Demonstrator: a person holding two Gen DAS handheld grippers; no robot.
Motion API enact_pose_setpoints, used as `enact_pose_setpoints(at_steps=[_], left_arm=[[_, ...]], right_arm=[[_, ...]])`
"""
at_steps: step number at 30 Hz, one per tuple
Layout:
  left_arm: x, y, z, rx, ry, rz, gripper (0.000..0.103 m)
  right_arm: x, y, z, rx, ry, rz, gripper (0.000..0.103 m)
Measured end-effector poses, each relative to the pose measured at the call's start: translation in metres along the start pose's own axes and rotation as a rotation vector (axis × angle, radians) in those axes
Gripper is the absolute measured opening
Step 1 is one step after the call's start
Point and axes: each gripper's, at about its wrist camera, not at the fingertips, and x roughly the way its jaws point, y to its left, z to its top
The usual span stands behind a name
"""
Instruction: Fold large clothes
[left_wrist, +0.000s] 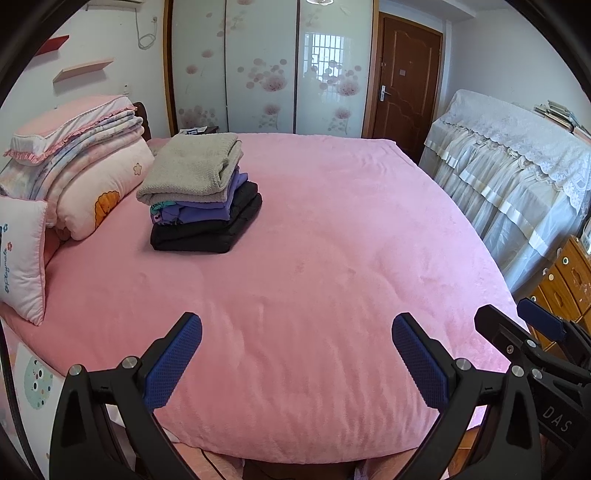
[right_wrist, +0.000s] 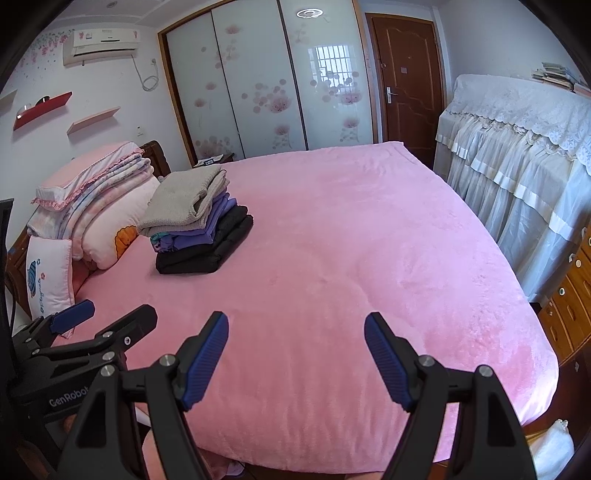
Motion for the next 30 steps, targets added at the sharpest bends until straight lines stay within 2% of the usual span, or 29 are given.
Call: enact_pose_setpoints(at_steps=[16,30], left_arm=[[-0.0016,-0.0023,-0.0005,-0.004,0.002,0.025,0.102],[-0.0011,-0.0013,0.0006,-0.007,0.018,0.019,0.102]], right_arm=[[0.0025,0.0051,-0.0009,-0.013,0.002,-0.012,0.077],[0.0033,0.005,-0.0014,-0.013,0.003,-0.012,0.077]])
